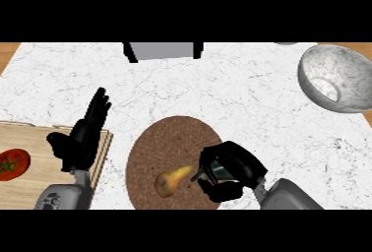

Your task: Pick the eggplant from the placemat and place it in the bowl

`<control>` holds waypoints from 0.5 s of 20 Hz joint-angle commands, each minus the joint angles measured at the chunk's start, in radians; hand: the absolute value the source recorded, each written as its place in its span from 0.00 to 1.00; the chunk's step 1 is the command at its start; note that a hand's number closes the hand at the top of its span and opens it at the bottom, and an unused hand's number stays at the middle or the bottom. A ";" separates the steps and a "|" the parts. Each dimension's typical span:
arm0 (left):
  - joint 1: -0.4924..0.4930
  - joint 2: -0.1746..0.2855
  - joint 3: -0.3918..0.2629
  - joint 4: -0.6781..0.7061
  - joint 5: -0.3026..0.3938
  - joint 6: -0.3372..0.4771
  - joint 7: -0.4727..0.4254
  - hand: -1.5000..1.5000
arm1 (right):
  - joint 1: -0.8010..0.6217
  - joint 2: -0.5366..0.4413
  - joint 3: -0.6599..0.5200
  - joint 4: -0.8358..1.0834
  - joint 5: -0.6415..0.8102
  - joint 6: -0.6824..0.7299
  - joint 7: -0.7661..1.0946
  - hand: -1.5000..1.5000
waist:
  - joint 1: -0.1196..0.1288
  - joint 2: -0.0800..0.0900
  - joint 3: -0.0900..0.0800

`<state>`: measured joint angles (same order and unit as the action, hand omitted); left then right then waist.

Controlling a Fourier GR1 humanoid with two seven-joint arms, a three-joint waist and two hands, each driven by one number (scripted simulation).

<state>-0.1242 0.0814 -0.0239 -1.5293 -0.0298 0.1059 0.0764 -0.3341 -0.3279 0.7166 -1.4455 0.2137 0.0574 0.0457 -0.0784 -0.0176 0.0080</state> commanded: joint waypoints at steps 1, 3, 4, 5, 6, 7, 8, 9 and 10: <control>0.021 0.014 0.023 -0.016 0.006 0.007 -0.001 0.50 | 0.090 -0.143 -0.072 -0.167 -0.142 0.087 -0.254 1.00 | -0.029 -0.006 0.002; 0.014 0.004 0.018 -0.017 0.007 0.012 0.015 0.50 | 0.111 -0.233 -0.147 -0.255 -0.204 0.128 -0.354 1.00 | -0.045 -0.007 -0.001; 0.016 0.013 0.035 -0.010 0.011 0.014 0.008 0.50 | 0.116 -0.288 -0.199 -0.278 -0.222 0.140 -0.413 1.00 | -0.048 -0.004 -0.001; 0.047 0.010 0.027 -0.021 0.010 0.012 0.002 0.50 | 0.140 -0.330 -0.245 -0.309 -0.248 0.145 -0.459 1.00 | -0.047 -0.010 -0.001; 0.051 0.016 0.025 -0.023 0.006 0.004 -0.012 0.50 | 0.152 -0.381 -0.292 -0.327 -0.282 0.175 -0.509 1.00 | -0.045 -0.007 -0.002; 0.029 0.014 0.031 -0.019 0.009 0.012 0.005 0.50 | 0.174 -0.417 -0.354 -0.342 -0.312 0.175 -0.559 1.00 | -0.059 -0.005 -0.002; 0.067 0.033 0.040 -0.031 0.013 -0.003 -0.008 0.50 | 0.187 -0.466 -0.409 -0.356 -0.356 0.209 -0.588 1.00 | -0.044 -0.008 -0.003; 0.056 0.011 0.033 -0.023 0.012 0.012 -0.012 0.50 | 0.192 -0.515 -0.486 -0.359 -0.406 0.230 -0.599 1.00 | -0.053 -0.005 -0.005; 0.068 0.017 0.019 -0.045 0.006 0.001 -0.004 0.50 | 0.245 -0.565 -0.536 -0.348 -0.427 0.254 -0.662 1.00 | -0.038 -0.003 -0.004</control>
<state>-0.0786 0.0962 0.0020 -1.5542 -0.0216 0.1118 0.0736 -0.1678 -0.7326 0.3624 -1.7491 -0.0974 0.2403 -0.4618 -0.1208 -0.0229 0.0054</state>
